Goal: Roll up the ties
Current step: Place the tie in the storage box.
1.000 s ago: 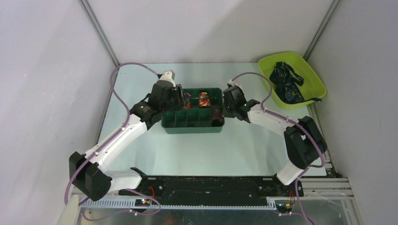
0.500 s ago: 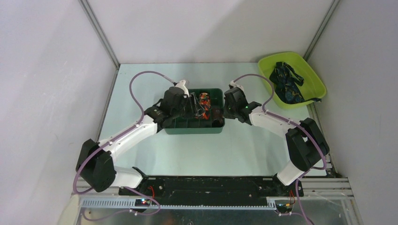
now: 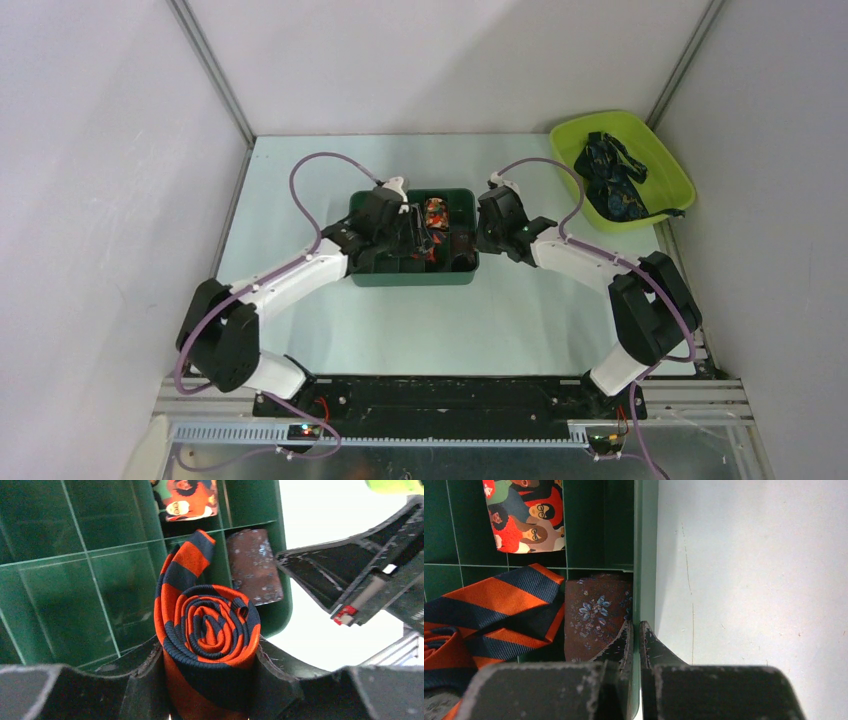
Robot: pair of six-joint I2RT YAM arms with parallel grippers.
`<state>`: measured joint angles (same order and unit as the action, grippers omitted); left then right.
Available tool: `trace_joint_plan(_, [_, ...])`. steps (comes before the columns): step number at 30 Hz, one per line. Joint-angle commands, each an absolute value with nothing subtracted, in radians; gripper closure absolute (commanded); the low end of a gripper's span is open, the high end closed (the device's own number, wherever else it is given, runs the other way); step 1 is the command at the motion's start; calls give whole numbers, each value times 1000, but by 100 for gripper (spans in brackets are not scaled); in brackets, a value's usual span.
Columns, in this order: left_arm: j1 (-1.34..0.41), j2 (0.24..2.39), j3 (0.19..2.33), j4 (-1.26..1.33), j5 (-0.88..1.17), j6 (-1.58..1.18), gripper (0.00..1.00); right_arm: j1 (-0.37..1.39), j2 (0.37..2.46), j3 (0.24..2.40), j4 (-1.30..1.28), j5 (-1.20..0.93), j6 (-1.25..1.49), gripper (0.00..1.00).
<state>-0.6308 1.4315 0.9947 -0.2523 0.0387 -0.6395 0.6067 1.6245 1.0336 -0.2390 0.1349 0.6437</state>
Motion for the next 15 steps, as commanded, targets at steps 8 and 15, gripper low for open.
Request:
trace_joint_plan(8, [-633, 1467, 1060, -344, -88, -573, 100, 614, 1643, 1008, -266, 103, 629, 100])
trace_joint_plan(15, [-633, 1516, 1086, -370, -96, -560, 100, 613, 1643, 1008, -267, 99, 624, 100])
